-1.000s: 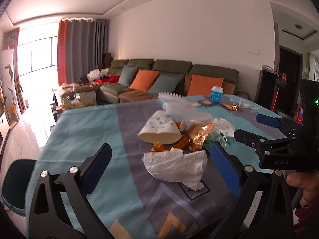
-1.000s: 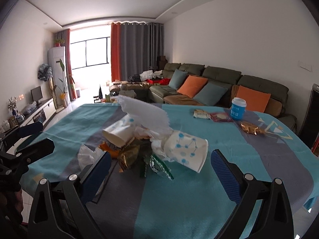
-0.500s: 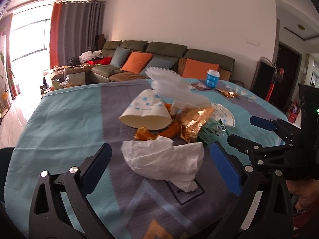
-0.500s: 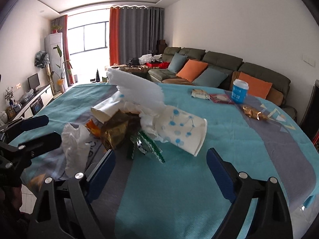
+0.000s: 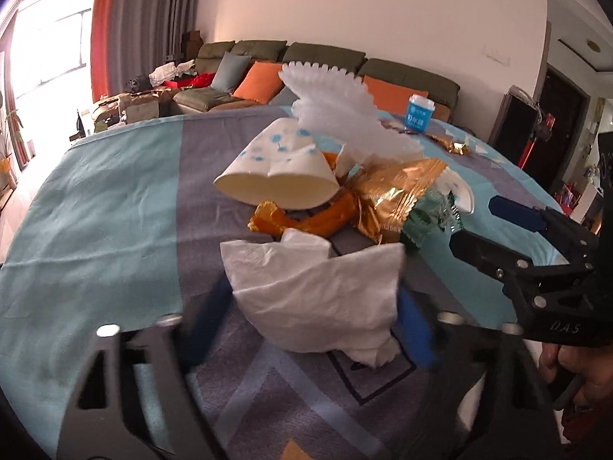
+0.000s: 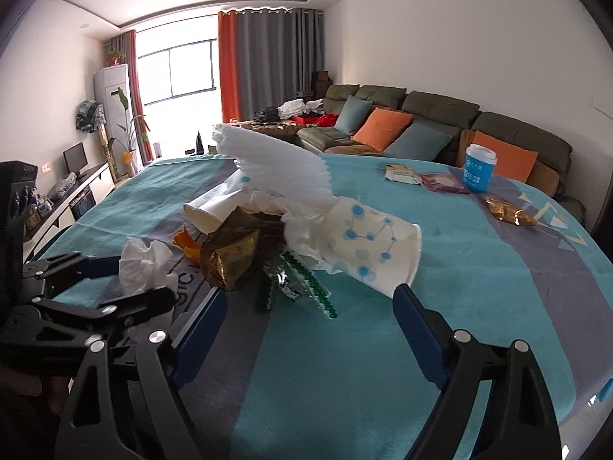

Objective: Collect trash
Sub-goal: 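Grasp the white tissue with the left tool while the right tool reaches the green wrapper, then lift the tissue with the left tool while the right tool grasps the green wrapper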

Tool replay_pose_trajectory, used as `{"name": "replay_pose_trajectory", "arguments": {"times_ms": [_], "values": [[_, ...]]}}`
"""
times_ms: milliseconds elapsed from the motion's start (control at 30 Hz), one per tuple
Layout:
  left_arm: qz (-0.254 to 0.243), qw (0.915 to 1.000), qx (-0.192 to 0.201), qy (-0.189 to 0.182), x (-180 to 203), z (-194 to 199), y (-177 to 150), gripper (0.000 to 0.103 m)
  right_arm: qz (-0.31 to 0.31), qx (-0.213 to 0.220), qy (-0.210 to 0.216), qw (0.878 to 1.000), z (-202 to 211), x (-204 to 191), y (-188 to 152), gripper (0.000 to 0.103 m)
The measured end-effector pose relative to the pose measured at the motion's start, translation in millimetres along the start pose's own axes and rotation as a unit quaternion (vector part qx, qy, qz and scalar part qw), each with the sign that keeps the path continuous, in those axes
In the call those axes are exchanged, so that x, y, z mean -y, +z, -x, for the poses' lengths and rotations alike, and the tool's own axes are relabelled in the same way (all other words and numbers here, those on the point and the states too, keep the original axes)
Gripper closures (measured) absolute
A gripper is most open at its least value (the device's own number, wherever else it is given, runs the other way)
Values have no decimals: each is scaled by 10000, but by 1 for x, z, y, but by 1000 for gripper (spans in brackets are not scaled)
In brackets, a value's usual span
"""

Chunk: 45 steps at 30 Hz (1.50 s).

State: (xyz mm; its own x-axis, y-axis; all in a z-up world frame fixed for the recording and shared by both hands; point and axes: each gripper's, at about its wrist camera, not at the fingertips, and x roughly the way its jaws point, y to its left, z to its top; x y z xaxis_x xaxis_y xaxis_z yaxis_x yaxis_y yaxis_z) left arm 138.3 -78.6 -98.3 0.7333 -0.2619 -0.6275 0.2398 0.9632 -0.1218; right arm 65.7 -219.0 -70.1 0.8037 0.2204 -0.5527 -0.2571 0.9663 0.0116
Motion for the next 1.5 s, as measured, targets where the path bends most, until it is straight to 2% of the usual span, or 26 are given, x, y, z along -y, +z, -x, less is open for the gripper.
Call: {"name": "replay_pose_trajectory", "arguments": {"times_ms": [67, 133, 300, 433, 467, 567, 733, 800, 1000, 1300, 1500], "values": [[37, 10000, -15, -85, -2, -1, -2, 39, 0, -6, 37, 10000, -1, -2, 1, 19], [34, 10000, 34, -75, -3, 2, -3, 48, 20, -2, 50, 10000, -2, -3, 1, 20], [27, 9999, 49, -142, -5, 7, -5, 72, 72, -51, 181, 9998, -7, -9, 4, 32], [26, 9998, 64, -181, -6, 10, -5, 82, 147, -75, 181, 9997, -12, -13, 7, 38], [19, 9998, 88, -205, -6, 12, -5, 83, 180, -81, 150, 9997, -14, -14, 7, 41], [6, 9997, 140, -222, -6, 17, -5, 84, 219, -196, 161, 9994, -22, -15, 8, 58], [42, 9995, 221, -227, -9, 25, -5, 84, 258, -320, 184, 9990, -29, -17, 9, 73], [65, 9995, 212, -235, -10, 25, -6, 86, 266, -348, 180, 9989, -30, -16, 9, 85], [115, 9993, 261, -252, -11, 29, -6, 86, 235, -400, 171, 9988, -24, -15, 8, 87], [247, 9980, 527, -236, -20, 49, -6, 86, 186, -358, -15, 9992, 10, -10, 5, 88], [337, 9957, 855, -143, -29, 77, -3, 86, 70, 25, -306, 9995, 44, -8, 16, 88]]}}
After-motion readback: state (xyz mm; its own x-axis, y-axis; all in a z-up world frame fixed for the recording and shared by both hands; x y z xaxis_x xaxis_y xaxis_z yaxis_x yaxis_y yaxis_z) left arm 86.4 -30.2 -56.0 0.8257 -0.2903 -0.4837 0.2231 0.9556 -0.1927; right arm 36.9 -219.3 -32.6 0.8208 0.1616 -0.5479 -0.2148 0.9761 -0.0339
